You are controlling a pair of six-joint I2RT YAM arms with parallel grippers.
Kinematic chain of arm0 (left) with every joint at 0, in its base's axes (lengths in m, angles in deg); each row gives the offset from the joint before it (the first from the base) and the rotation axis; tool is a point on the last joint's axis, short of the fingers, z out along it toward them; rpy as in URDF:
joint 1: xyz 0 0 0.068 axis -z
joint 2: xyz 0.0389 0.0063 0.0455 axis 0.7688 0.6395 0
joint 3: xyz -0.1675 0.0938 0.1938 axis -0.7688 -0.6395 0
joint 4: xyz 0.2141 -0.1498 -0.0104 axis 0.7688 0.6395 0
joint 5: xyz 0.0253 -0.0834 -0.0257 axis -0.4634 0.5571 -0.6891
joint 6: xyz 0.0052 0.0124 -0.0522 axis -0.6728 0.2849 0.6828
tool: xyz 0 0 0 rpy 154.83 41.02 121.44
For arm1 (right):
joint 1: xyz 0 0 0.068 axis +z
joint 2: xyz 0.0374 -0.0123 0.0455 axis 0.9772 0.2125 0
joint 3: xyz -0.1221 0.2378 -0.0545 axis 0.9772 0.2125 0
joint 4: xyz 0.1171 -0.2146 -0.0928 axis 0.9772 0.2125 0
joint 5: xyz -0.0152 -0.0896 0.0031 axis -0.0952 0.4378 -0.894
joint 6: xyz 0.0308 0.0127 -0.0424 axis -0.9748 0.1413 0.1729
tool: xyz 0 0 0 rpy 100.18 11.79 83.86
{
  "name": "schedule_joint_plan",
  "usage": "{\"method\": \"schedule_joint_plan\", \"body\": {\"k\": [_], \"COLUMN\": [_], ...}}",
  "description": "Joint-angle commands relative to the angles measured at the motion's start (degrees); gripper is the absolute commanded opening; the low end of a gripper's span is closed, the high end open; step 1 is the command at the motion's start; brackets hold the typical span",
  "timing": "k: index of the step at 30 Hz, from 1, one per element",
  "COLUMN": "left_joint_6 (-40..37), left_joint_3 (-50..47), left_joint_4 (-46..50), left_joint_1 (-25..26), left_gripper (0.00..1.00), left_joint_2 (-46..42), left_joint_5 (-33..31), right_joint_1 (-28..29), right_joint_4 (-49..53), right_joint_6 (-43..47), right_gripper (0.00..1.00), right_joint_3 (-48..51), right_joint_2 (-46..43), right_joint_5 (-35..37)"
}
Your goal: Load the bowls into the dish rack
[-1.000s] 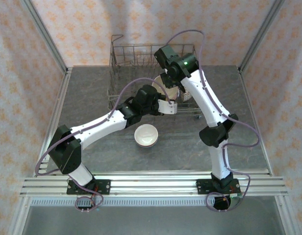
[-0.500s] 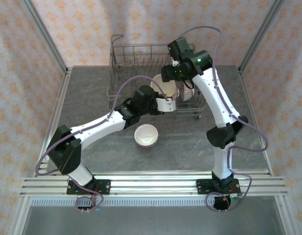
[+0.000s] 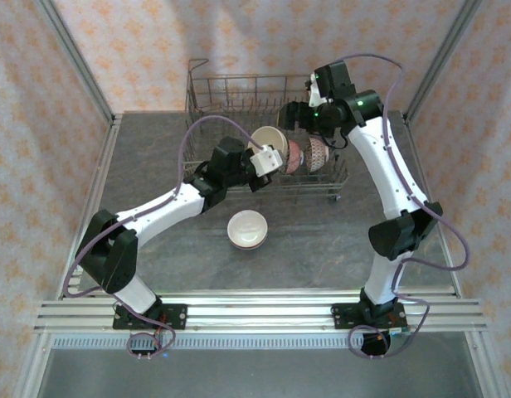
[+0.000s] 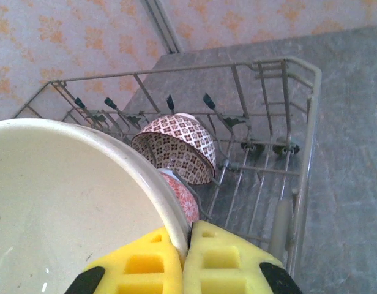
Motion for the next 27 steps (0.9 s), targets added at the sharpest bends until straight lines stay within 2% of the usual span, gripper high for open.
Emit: {"method": "schedule_joint_plan", "body": {"k": [1, 10, 19, 27], "left_joint_6": [6.51, 8.83, 16.62, 21.31], "left_joint_3": [0.19, -0.34, -0.68, -0.94], "left_joint_4": [-9.79, -10.91, -16.13, -19.9], "left_joint_1": [-0.75, -1.35, -2.05, -2.74], "left_gripper": [0.0, 0.0, 0.0, 0.0], "left_joint_2": [-2.82, -2.83, -1.95, -1.51], "left_joint_5": [3.92, 4.88, 8.77, 11.37], "right_joint_1": [-0.18, -0.41, -0.39, -1.67], "right_joint_4": [-4.28, -6.8, -11.15, -13.34], "right_joint_6": [-1.97, -2.93, -4.69, -6.1], "right_gripper": [0.88, 0.89, 0.91, 0.92], "right_joint_3": [2.33, 5.29, 7.82, 12.75], "right_joint_2": [-3.09, -4.59, -5.91, -8.62], "right_joint_5": [-3.24, -4.76, -9.98, -10.12]}}
